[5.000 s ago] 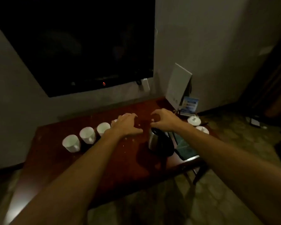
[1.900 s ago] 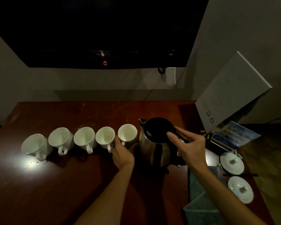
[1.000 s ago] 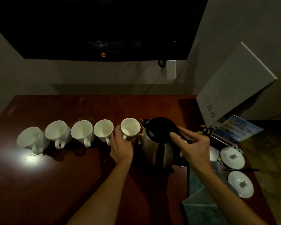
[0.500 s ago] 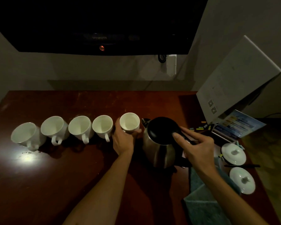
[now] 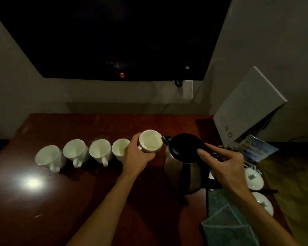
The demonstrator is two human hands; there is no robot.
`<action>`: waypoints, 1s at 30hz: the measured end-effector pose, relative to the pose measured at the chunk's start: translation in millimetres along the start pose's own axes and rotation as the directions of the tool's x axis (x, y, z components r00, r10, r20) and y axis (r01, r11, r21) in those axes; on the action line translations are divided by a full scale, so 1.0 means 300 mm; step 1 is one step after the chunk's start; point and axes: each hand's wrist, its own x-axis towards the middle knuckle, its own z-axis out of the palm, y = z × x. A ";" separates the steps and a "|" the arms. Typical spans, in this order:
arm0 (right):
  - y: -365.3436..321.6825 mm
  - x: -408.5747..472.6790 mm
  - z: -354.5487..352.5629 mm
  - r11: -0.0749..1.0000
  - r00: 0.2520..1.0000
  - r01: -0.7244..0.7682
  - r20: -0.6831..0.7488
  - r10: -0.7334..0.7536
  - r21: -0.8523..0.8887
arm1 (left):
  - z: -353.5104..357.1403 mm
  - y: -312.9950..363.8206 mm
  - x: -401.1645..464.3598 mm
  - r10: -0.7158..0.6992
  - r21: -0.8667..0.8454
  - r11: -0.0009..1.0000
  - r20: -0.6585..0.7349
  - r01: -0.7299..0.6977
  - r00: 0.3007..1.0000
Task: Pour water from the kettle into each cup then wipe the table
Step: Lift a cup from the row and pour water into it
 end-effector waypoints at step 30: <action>-0.714 0.044 -0.159 0.954 0.912 0.200 0.397 -0.098 -0.225 | -0.416 0.356 -0.231 0.243 0.033 0.968 0.121 -0.249 0.962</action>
